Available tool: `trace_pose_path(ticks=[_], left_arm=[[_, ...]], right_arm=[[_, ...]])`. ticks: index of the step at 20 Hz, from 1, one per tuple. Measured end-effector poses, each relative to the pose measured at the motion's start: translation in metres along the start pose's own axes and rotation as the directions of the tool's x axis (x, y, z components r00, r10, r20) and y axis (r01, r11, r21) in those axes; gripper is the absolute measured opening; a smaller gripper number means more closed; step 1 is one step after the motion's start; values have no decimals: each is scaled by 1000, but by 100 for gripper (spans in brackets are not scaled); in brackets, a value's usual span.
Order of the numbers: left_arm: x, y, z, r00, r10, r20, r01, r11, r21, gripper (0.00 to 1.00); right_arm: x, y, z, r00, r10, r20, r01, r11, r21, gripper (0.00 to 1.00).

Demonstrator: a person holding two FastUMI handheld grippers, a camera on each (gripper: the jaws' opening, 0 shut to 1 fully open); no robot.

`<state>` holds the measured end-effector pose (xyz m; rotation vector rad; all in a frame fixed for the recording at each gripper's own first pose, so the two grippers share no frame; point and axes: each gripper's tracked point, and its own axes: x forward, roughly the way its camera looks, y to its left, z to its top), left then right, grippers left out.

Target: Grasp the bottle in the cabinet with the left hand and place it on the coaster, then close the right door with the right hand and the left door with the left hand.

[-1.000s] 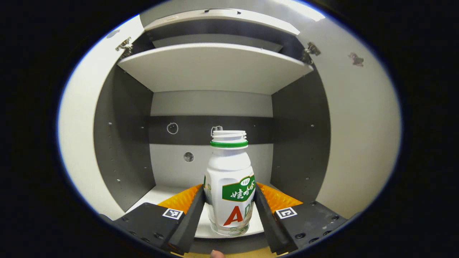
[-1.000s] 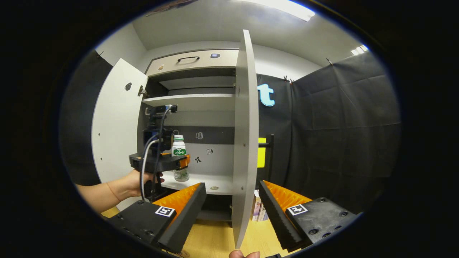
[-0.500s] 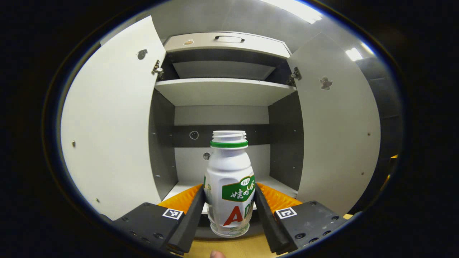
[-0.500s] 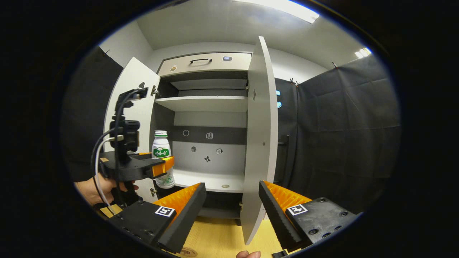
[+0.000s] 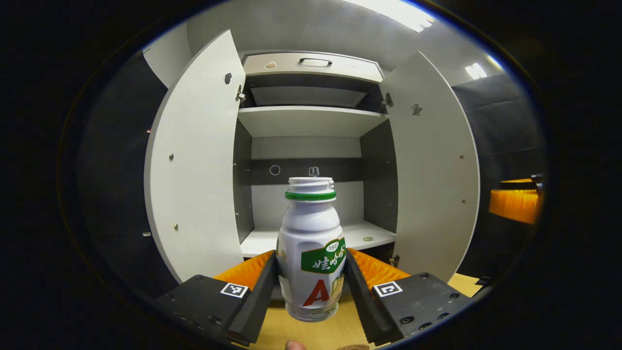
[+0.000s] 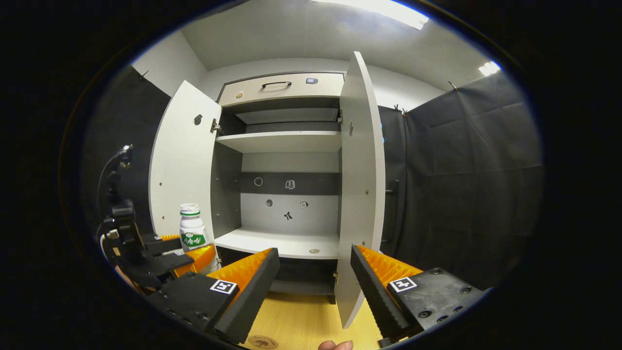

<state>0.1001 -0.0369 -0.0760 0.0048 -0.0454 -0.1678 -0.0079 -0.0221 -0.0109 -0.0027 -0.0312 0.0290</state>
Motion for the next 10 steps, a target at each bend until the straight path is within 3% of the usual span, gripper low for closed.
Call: trace_pose_path(ticks=[4,6,10], left_arm=[[-19,-14,-39,1000,-1,13,1,998,-59,79],[-25,-20,-64,1000,7,18,-6,1000,-23,79],[-61,-50,-119,998,-54,-7,54,998,-19,79]], right_arm=[[-4,-11,8,999,-27,32,27,1000,-11,97],[-3,-17,2,999,-46,19,46,998,-33,97],[-4,-20,-8,999,-38,-13,38,999,-4,97]])
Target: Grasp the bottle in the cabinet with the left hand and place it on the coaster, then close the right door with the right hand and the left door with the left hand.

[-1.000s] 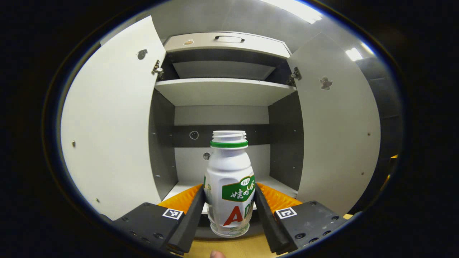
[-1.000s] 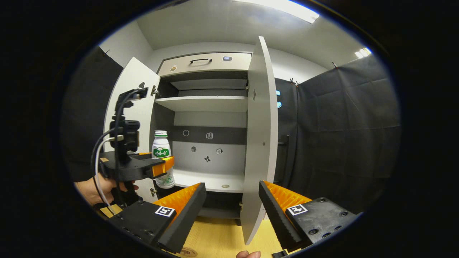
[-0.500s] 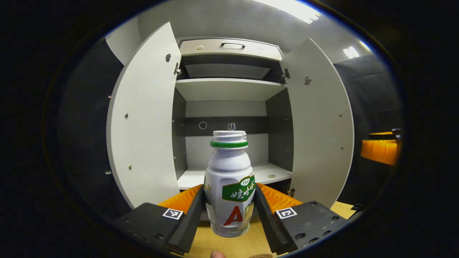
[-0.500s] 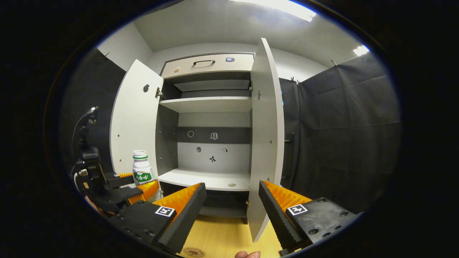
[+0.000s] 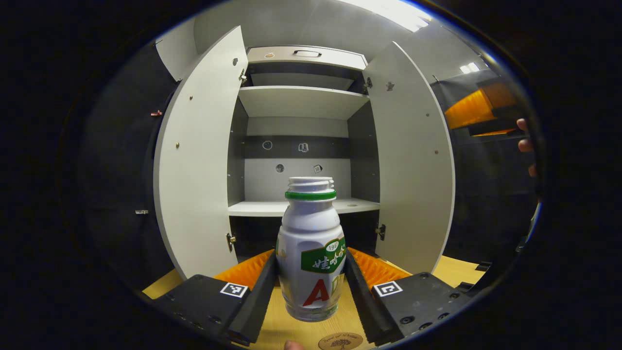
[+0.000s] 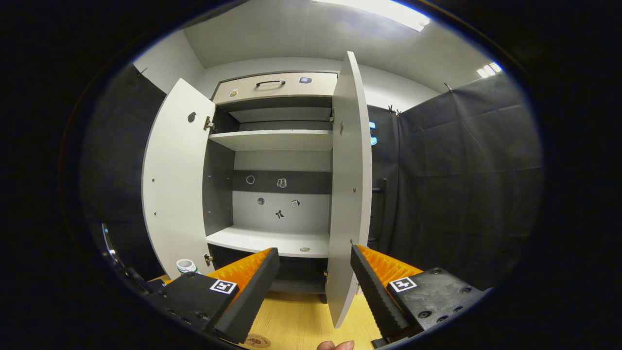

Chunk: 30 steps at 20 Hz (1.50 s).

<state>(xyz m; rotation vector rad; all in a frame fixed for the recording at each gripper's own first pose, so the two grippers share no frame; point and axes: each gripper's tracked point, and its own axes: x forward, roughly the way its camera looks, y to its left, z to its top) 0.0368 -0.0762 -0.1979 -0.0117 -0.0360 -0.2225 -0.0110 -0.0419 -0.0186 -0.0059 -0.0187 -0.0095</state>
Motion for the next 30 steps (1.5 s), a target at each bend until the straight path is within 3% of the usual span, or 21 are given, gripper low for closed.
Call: trace_pose_path(ticks=[7,13,28,30], left_arm=[[-9,-32,-90,993,-85,-76,82,996,-39,79],[-3,-39,-142,987,-110,-114,106,994,-33,79],[-4,-46,-186,979,-117,-166,108,992,-60,84],[-6,-45,-187,977,-118,-180,106,992,-72,89]], right_arm=[[10,4,3,999,32,41,-28,994,-101,97],[19,8,-15,999,48,-6,-48,997,-55,97],[13,9,-20,999,45,-25,-48,991,-127,97],[13,9,-18,999,42,-22,-44,991,-124,97]])
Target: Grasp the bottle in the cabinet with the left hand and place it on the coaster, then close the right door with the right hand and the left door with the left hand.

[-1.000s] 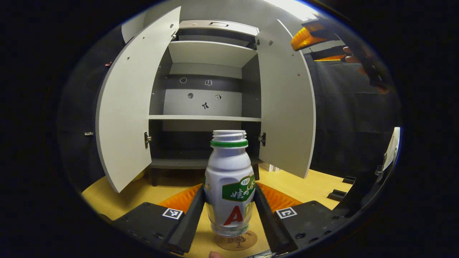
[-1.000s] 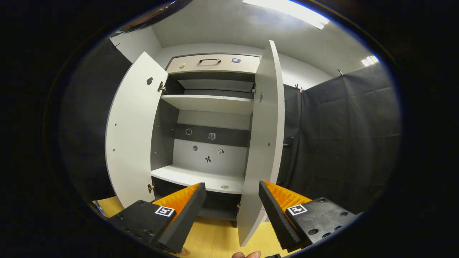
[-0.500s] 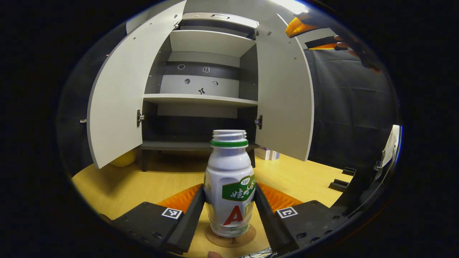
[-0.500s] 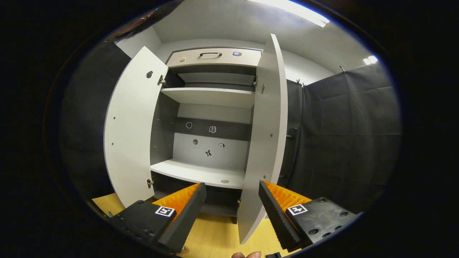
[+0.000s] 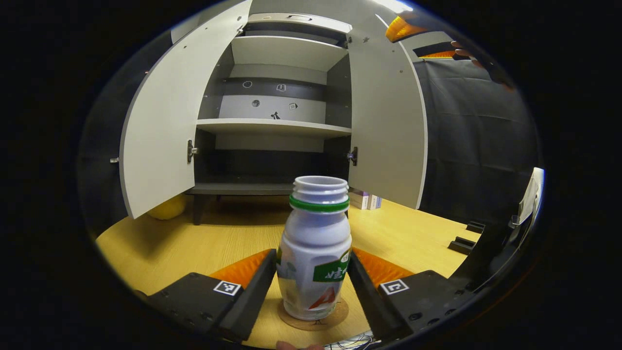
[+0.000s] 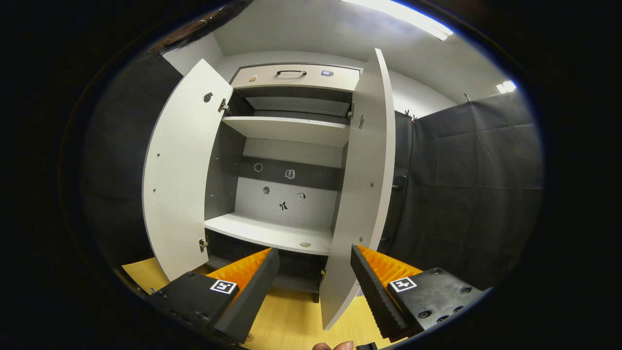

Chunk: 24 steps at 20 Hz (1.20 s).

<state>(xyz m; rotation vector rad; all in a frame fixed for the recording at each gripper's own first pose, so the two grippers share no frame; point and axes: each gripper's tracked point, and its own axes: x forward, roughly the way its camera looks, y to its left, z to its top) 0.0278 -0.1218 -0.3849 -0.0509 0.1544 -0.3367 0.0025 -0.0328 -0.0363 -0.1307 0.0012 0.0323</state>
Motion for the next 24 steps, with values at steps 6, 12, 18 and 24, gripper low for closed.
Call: trace_pose_path(ticks=[6,12,18,24], left_arm=[[-19,-1,-1,999,-23,-43,23,1000,15,95],[-68,15,62,999,13,-52,-13,1000,-2,95],[-100,49,191,995,91,41,-88,995,-54,95],[-107,81,289,975,197,105,-192,980,-51,95]], right_arm=[[-2,-6,2,1000,-26,-8,26,999,26,97],[-3,-10,9,1000,-14,-13,15,998,64,98],[4,-24,17,999,-29,-30,33,993,115,97],[9,-46,26,999,-6,-45,12,990,139,97]])
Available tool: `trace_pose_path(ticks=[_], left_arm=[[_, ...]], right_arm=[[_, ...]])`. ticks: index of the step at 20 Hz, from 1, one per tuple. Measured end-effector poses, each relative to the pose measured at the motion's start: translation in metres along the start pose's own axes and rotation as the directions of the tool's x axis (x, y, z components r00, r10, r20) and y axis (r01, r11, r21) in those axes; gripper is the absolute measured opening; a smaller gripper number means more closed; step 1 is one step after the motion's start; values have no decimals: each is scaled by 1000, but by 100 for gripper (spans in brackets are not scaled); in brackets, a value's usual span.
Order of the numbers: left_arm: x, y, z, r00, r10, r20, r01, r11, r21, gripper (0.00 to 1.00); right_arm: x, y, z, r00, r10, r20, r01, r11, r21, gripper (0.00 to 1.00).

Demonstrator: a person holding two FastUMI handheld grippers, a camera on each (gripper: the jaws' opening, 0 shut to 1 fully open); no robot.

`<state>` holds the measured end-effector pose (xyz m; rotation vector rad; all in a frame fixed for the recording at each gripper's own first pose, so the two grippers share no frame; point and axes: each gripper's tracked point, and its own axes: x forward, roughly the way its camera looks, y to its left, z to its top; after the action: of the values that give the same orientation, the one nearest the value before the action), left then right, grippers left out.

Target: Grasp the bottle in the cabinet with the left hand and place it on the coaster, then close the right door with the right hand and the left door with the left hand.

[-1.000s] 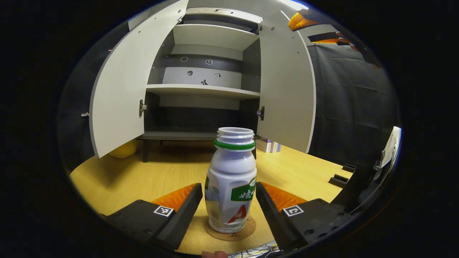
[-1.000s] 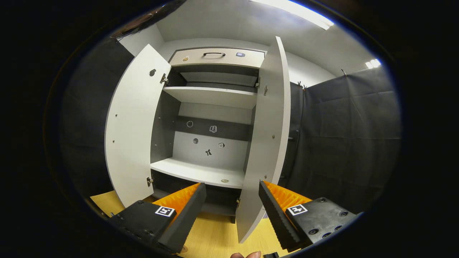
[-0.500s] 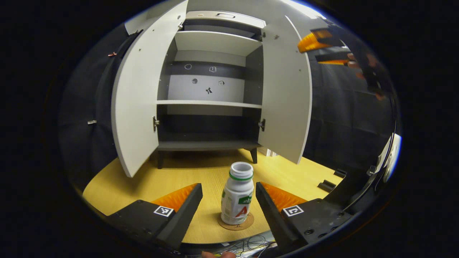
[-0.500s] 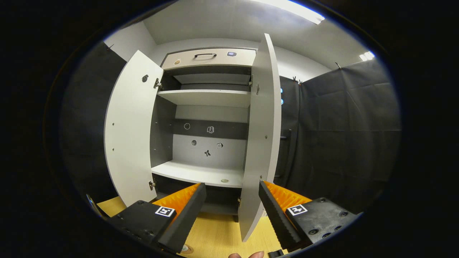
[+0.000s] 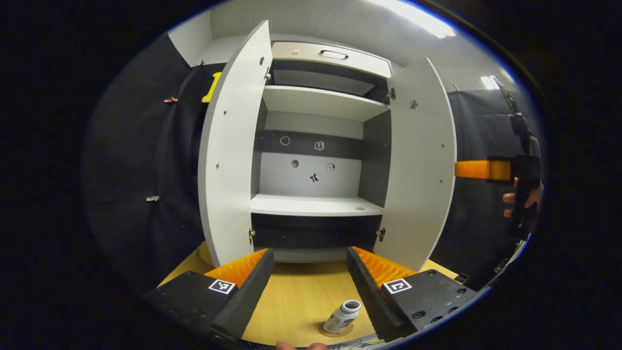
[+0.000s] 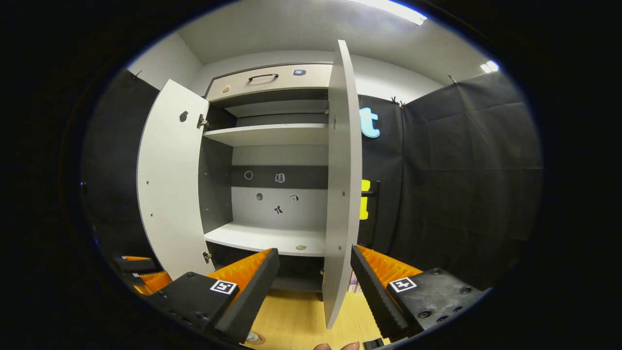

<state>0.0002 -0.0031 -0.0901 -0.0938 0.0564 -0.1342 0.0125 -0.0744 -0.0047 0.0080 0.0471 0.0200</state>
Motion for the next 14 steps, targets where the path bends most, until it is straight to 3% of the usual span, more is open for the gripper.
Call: trace_pose_path(ticks=[6,10,14], left_arm=[[18,21,59,994,98,43,-97,995,-40,95],[30,27,65,989,139,40,-138,990,-31,95],[33,23,68,986,163,38,-162,987,-15,95]], right_arm=[[6,-62,14,999,-54,7,54,998,14,98],[17,-107,13,993,-116,5,116,992,40,98],[37,-128,5,992,-124,-22,125,991,56,99]])
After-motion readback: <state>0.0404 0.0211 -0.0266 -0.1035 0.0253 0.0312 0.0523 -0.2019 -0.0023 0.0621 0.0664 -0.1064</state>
